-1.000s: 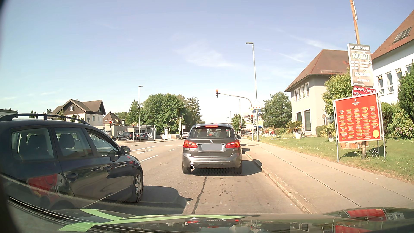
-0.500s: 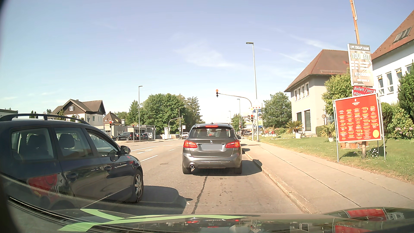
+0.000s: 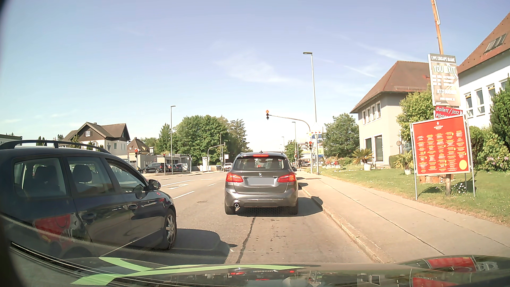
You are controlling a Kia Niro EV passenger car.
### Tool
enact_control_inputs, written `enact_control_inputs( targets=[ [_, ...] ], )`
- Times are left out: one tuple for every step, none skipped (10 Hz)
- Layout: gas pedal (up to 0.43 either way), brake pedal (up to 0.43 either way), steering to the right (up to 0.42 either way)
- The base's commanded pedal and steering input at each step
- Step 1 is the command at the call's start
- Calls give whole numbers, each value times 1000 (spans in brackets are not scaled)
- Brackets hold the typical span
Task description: Follow the waypoints while adhering to traffic rules and regulations
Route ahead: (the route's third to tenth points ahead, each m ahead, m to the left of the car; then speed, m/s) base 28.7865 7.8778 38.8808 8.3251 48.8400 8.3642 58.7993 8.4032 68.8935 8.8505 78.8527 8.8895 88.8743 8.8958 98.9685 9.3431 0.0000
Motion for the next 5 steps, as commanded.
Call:
enact_control_inputs(
  targets=[
    [0, 220, -30],
    [0, 220, -30],
    [0, 213, -30],
    [0, 220, -30],
    [0, 213, -29]
  ],
)
